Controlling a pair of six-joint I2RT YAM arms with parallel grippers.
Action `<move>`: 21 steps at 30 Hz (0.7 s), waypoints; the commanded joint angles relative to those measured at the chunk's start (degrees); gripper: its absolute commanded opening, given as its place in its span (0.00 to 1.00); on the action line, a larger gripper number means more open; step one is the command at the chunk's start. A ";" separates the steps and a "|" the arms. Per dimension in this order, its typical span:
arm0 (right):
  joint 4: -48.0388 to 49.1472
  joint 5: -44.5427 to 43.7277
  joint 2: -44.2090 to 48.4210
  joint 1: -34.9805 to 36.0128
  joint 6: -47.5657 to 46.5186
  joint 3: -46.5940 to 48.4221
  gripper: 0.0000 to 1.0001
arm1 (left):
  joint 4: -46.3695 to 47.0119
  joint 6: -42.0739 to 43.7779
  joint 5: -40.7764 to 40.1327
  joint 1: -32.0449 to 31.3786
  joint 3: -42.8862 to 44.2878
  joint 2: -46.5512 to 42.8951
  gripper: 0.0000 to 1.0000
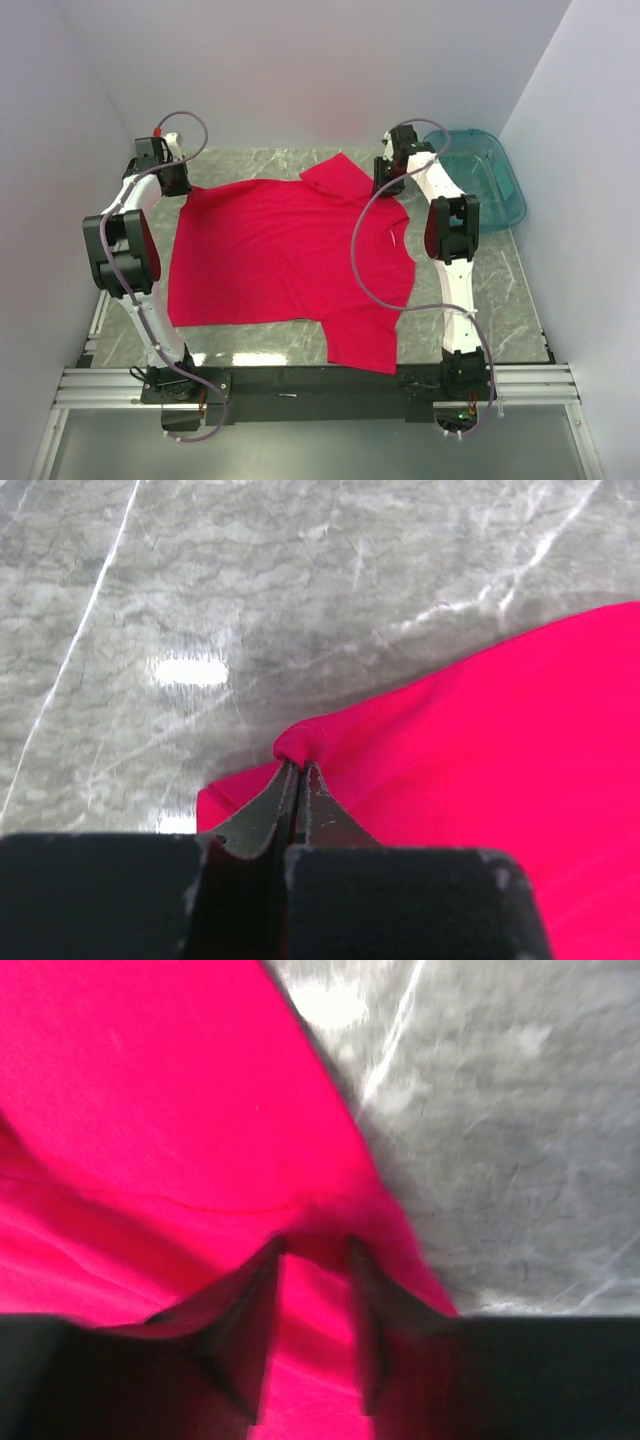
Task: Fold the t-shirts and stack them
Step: Flatten the tshirt out
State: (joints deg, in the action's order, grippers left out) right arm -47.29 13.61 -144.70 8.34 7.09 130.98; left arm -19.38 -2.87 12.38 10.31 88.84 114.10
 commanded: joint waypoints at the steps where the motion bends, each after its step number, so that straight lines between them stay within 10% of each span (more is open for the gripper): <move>1: -0.27 3.62 3.46 -1.13 0.03 -2.82 0.35 | 1.62 -1.17 1.33 -0.11 -2.09 -5.29 0.00; 5: 3.51 2.92 9.43 -1.48 -1.20 -8.62 0.01 | 2.06 -1.43 1.42 -0.11 -4.28 -7.31 0.00; 21: 7.21 8.01 29.56 -1.48 -10.33 -46.56 0.00 | 4.43 -3.63 3.00 -0.11 -16.67 -19.35 0.00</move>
State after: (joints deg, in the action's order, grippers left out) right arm -40.07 19.86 -119.74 7.09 1.32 90.94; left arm -17.78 -5.34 13.76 10.31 74.13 99.94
